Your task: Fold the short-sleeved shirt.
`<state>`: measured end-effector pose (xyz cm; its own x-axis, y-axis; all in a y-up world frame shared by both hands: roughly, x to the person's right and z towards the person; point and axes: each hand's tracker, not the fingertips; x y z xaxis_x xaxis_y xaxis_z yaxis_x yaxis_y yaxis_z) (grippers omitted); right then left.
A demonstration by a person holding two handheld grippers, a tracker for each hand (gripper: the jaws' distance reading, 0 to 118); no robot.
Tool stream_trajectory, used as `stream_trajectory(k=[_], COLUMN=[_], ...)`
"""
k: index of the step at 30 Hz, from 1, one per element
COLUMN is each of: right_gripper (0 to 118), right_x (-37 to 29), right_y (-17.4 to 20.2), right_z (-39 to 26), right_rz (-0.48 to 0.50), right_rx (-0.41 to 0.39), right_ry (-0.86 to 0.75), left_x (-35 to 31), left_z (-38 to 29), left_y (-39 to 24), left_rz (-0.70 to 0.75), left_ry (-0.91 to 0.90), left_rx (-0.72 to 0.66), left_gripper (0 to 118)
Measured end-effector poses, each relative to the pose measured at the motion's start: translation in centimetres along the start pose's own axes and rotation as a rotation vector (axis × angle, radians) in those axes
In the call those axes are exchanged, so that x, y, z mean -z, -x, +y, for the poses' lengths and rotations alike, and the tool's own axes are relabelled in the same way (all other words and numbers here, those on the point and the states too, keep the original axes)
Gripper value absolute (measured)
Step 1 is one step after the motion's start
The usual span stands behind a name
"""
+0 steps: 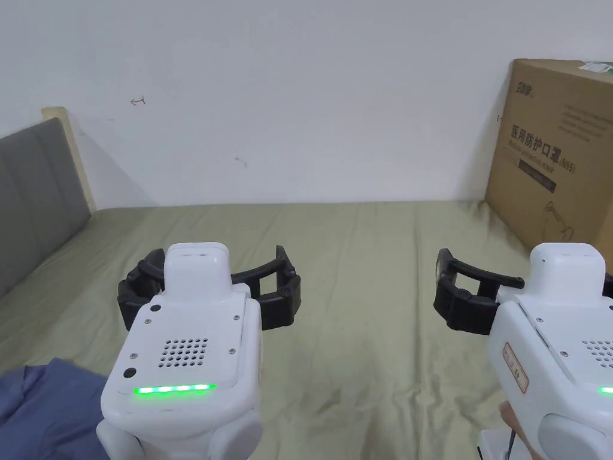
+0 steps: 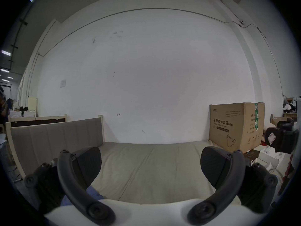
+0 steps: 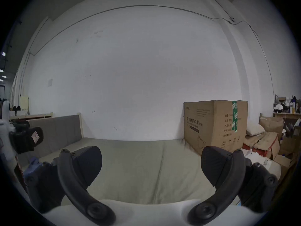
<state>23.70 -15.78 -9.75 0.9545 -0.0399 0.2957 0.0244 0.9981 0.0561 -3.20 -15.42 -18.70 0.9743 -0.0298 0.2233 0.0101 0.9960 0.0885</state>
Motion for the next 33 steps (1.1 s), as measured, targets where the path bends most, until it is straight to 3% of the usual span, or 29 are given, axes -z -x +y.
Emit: stream_trajectory(k=[7, 14, 15, 16, 18, 20, 23, 28, 33], right_gripper=[118, 116, 105, 81, 0, 0, 0, 0, 0], right_x=[-0.2, -0.1, -0.2, -0.3, -0.4, -0.2, -0.1, 0.0, 2.2], right_y=[0.3, 0.4, 0.3, 0.3, 0.2, -0.1, -0.9, -0.5, 4.8], right_z=[-0.1, -0.3, -0.2, -0.1, 0.0, 0.0, 0.2, -0.2, -1.7], right_rz=[0.035, -0.018, -0.027, -0.039, -0.068, -0.083, -0.076, -0.090, 0.058], right_rx=[0.026, 0.019, 0.025, 0.025, 0.003, 0.004, 0.035, 0.006, -0.071], right_ry=[0.001, 0.028, 0.031, 0.027, 0.004, 0.004, 0.027, 0.041, 0.102], left_x=[-0.2, -0.2, -0.2, -0.2, -0.2, -0.3, -0.9, -0.4, -1.2], left_z=[0.3, 0.1, 0.3, 0.4, 0.3, 0.1, 0.0, -0.4, -1.4], left_y=[0.0, -0.1, 0.0, 0.0, 0.2, 0.1, 0.1, 0.3, 6.3], left_rz=[-0.015, -0.047, -0.068, -0.079, -0.094, -0.033, -0.054, -0.067, 0.060], left_ry=[0.031, 0.067, 0.098, 0.122, 0.110, 0.114, 0.110, 0.134, 0.169], left_rx=[0.027, 0.045, 0.040, 0.041, 0.031, 0.054, 0.049, 0.009, -0.007], left_gripper=[118, 117, 108, 86, 0, 0, 0, 0, 0])
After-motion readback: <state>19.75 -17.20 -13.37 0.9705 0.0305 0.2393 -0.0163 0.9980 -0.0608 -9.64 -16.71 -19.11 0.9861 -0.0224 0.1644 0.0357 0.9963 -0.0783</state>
